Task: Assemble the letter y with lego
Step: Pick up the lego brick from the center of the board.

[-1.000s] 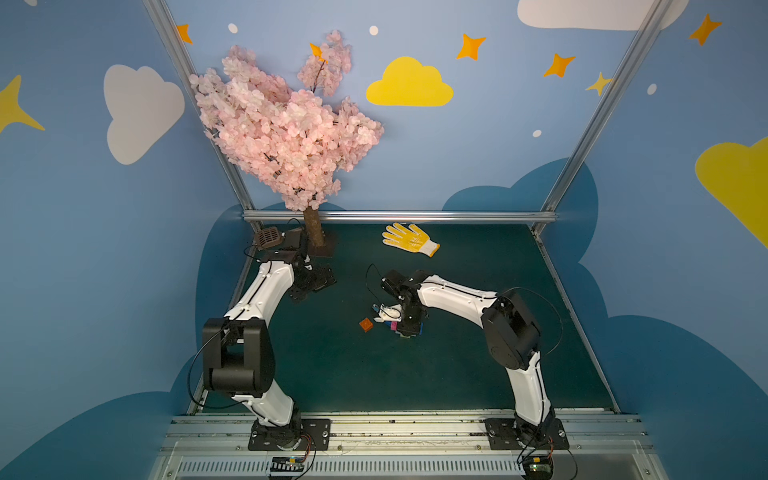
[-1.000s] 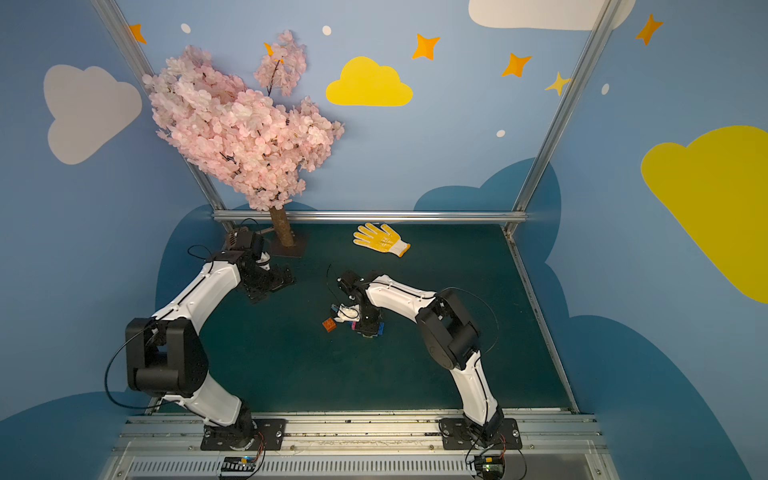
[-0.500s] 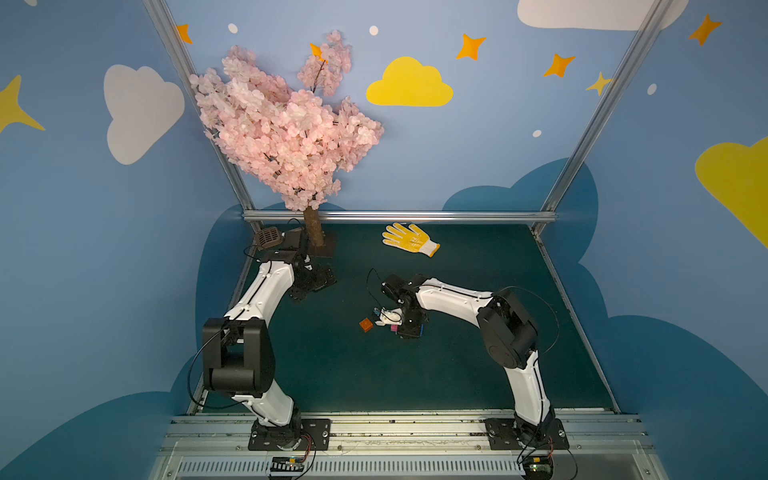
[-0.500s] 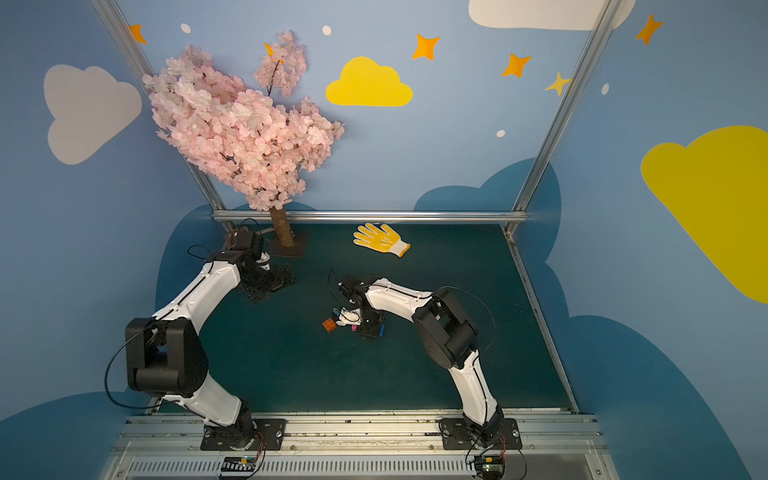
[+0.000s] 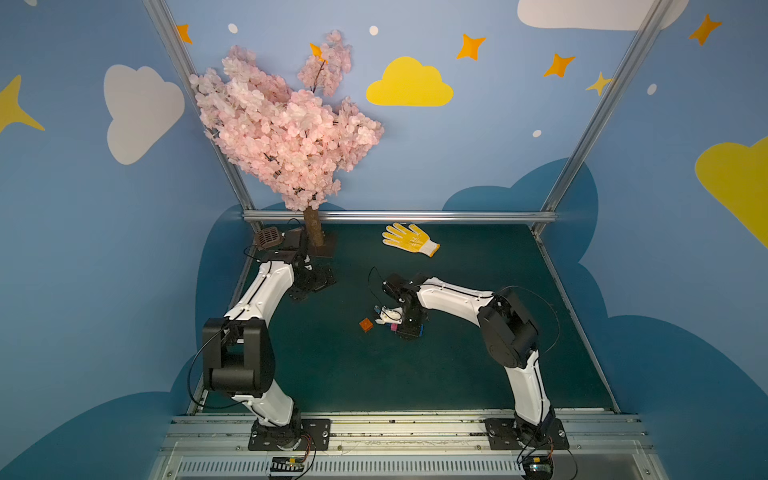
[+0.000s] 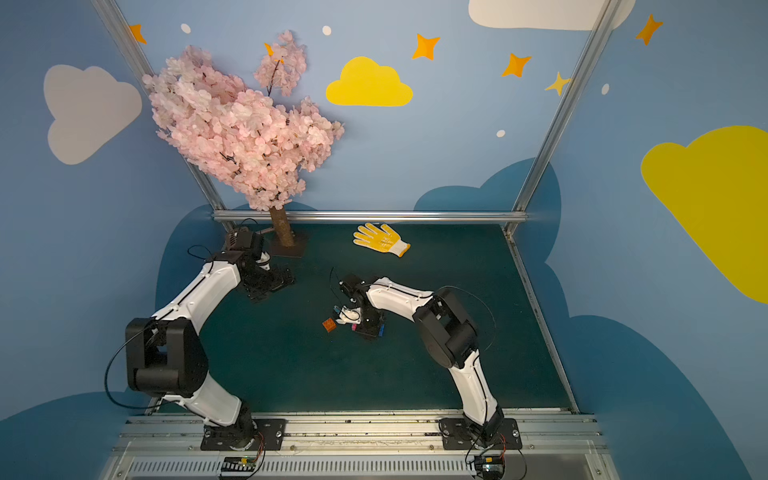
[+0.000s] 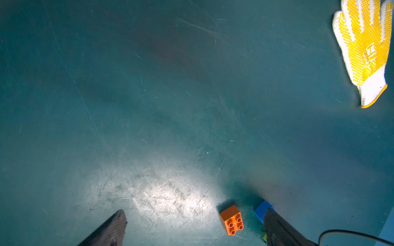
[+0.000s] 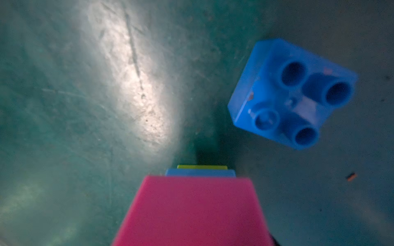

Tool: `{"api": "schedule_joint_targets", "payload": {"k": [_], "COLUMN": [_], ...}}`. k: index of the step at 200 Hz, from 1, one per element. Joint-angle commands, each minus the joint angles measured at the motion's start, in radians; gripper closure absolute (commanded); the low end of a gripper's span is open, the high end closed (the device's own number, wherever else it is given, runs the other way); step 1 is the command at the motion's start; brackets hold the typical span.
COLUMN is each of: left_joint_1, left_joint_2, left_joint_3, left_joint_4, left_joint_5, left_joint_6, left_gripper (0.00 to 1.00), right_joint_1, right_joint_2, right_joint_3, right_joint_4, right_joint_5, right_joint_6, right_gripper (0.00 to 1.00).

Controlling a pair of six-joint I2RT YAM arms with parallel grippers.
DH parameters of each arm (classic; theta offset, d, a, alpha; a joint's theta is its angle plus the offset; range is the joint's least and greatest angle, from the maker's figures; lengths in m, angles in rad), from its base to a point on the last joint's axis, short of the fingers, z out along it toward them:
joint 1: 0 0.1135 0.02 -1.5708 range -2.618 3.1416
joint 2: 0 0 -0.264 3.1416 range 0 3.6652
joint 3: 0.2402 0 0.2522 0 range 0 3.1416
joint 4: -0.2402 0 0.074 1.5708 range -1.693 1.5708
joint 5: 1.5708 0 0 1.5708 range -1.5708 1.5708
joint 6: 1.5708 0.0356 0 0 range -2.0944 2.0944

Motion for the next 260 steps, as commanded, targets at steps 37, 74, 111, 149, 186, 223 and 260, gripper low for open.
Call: {"api": "schedule_joint_targets", "payload": {"k": [37,74,111,149,186,223,260], "left_joint_1": [0.004,0.005,0.005,0.005,0.005,0.004,0.005], "left_joint_2": [-0.005,-0.006,-0.007,-0.008,-0.008,-0.006,-0.007], "left_joint_3": [-0.008,-0.009,-0.009,-0.010,-0.011,-0.009,-0.009], "left_joint_4": [-0.005,-0.005,-0.005,-0.005,-0.005,-0.005,-0.005], "left_joint_5": [-0.006,-0.006,-0.003,-0.005,-0.007,-0.008,-0.005], "left_joint_6": [0.012,0.012,0.013,0.012,0.013,0.013,0.013], "left_gripper": [0.00,0.00,0.00,0.00,0.00,0.00,0.00], "right_joint_1": [-0.010,-0.010,-0.010,-0.011,-0.011,-0.012,-0.015], "right_joint_2": [-0.021,-0.014,-0.017,-0.021,-0.026,-0.033,-0.042], "right_joint_3": [-0.008,0.001,0.001,0.007,0.006,0.002,0.003], "right_joint_4": [0.042,0.032,0.035,0.037,0.039,0.043,0.051], "right_joint_5": [-0.011,-0.011,-0.020,-0.018,-0.019,-0.011,-0.015], "right_joint_6": [0.014,0.012,0.020,0.027,0.029,0.032,0.037], "right_gripper": [0.60,0.69,0.60,0.57,0.57,0.57,0.57]}}
